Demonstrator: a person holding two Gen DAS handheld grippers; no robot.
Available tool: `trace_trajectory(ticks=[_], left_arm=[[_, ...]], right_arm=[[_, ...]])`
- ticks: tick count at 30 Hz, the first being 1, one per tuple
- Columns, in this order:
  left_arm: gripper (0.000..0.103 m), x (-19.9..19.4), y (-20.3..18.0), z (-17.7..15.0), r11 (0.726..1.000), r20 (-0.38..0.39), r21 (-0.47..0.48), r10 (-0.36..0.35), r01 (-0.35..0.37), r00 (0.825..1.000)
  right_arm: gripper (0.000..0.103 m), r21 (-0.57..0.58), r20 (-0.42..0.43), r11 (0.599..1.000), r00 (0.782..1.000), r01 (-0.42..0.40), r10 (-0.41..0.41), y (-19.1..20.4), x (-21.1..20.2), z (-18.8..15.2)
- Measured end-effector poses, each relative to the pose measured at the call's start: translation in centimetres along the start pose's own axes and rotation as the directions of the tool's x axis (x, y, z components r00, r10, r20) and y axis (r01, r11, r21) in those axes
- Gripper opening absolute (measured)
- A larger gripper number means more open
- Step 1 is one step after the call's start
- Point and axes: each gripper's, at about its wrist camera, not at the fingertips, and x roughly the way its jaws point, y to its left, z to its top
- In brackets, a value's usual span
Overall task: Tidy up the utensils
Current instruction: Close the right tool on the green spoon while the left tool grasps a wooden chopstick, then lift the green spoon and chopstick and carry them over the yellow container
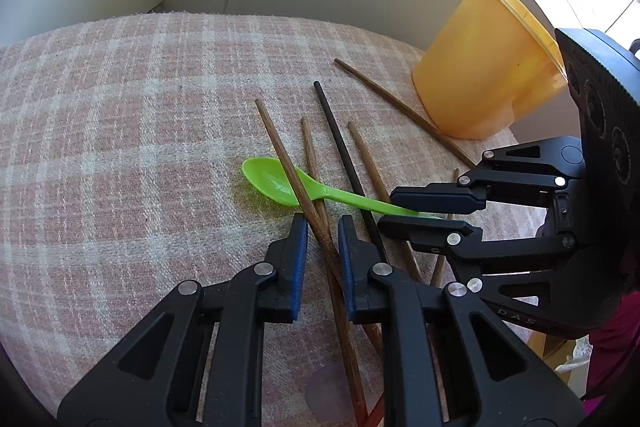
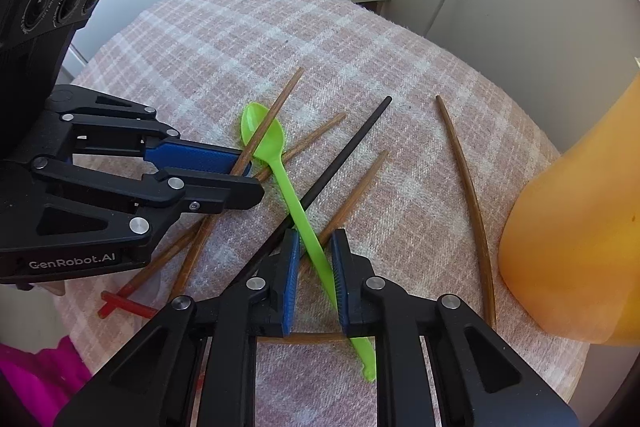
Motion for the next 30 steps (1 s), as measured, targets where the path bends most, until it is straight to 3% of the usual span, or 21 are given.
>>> trace_trajectory(ticks=[4,14,22,30], left_arm=[[0.013,-0.9,0.8,-0.1,1.000,0.011,-0.011,-0.007,0.007,1.000],[0.011,-4.2,2.9,0.0,0.999,0.059,-0.025,-0.026,0.028,0.998],[0.008,-8.1,3.4,0.8,1.000,0.138,-0.012,-0.019,0.021,0.990],[0.005,-12.5,2.2,1.9,0.999,0.230,0.037,-0.017,0.008,0.973]], right_arm=[[0.005,0.014,0.008,1.000,1.000,-0.007,0.007,-0.4,-0.6,-0.1],[0.005,0.078,0.037,0.996,0.999,-0.033,0.030,-1.5,-1.5,-0.9],[0.005,0.115,0.138,0.993,0.990,-0.021,0.005,-2.2,-5.2,-2.5],[0.005,0.138,0.257,0.990,0.966,-0.019,-0.017,-2.4,-9.2,-3.3]])
